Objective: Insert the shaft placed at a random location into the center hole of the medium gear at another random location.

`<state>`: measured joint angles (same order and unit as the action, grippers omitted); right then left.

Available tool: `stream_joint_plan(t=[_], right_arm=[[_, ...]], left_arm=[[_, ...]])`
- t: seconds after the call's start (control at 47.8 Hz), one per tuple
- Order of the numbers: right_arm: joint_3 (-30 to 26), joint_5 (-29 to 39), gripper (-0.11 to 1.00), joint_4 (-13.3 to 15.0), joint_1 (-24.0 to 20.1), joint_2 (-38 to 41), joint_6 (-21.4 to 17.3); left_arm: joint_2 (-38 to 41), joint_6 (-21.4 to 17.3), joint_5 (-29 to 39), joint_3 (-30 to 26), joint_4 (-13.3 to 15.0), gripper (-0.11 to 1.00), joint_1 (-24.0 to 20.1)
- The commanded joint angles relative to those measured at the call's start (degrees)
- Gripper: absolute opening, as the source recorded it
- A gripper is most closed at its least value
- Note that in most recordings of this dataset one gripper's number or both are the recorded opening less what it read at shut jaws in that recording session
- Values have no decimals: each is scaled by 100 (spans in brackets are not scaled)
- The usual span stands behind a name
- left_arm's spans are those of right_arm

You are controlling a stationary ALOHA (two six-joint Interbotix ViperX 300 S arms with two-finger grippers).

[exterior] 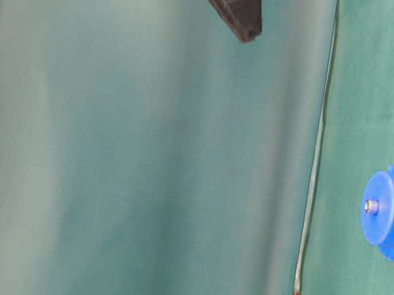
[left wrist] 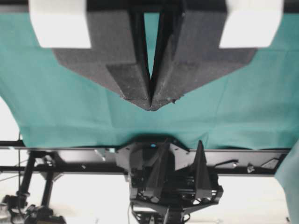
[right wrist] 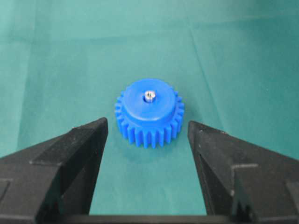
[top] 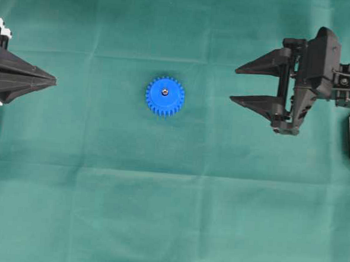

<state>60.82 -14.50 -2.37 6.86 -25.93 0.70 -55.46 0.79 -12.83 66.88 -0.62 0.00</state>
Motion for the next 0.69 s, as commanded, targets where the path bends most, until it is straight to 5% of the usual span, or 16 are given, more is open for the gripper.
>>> stream_joint_plan(t=[0.0,0.67], right_arm=[[-26,26,75,-9,0,-132,-62],[-26,79,75,-18,0,-141,-62]], left_arm=[[35,0,-26,-114,-18,0,0],[35,0,-18,-114,-18,0,0]])
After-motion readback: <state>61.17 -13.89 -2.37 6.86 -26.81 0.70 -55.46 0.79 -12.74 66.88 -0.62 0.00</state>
